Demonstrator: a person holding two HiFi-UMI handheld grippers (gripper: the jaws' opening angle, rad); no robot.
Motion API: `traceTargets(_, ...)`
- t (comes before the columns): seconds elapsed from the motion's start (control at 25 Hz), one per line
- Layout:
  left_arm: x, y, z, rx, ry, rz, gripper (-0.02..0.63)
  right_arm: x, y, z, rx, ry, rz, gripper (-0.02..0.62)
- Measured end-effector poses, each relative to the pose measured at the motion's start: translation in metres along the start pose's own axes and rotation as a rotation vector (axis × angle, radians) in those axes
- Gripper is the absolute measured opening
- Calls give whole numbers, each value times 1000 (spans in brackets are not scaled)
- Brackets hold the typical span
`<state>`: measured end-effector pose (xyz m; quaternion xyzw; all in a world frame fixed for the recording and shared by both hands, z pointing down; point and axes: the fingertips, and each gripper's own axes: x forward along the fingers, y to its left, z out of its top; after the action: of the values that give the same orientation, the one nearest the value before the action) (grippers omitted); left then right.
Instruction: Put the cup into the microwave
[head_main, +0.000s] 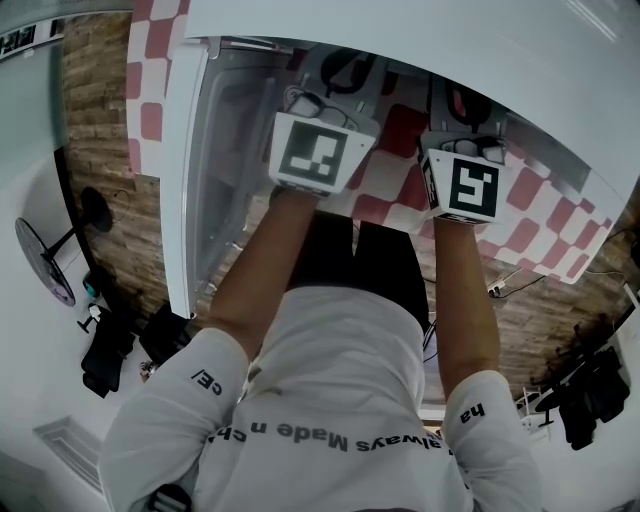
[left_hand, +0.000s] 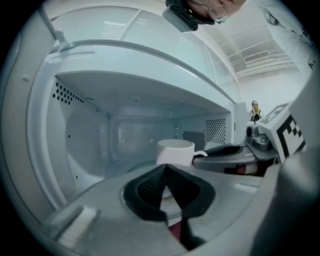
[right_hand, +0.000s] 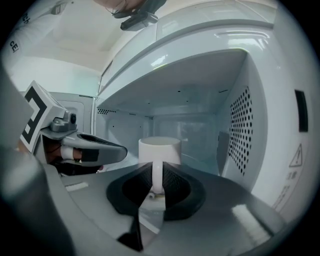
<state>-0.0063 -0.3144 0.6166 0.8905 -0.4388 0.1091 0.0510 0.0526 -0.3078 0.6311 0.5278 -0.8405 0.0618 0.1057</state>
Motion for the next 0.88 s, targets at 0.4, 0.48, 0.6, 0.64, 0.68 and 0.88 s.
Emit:
traceTargets(0.4, -12, -3, 18, 52, -10, 33, 5, -17, 0, 14, 6, 28, -13, 63)
traceTargets(0.48, -16, -4, 22, 62, -6, 37, 5, -23, 0, 17, 9, 33, -19, 61)
traceTargets(0.6, -23, -8, 33, 63, -19, 39, 5, -34, -2, 25, 20, 39, -30, 58)
traceTargets(0.64, -26, -9, 36, 63, -19, 38, 5, -38, -3, 28, 17, 37, -32, 57)
traceTargets(0.68, -29, -11, 39, 68, -13, 36, 5, -42, -3, 32, 13, 35, -32, 55)
traceTargets(0.88, -47, -19, 54, 43, 1, 38, 5, -65, -1, 47, 9, 39, -31, 50)
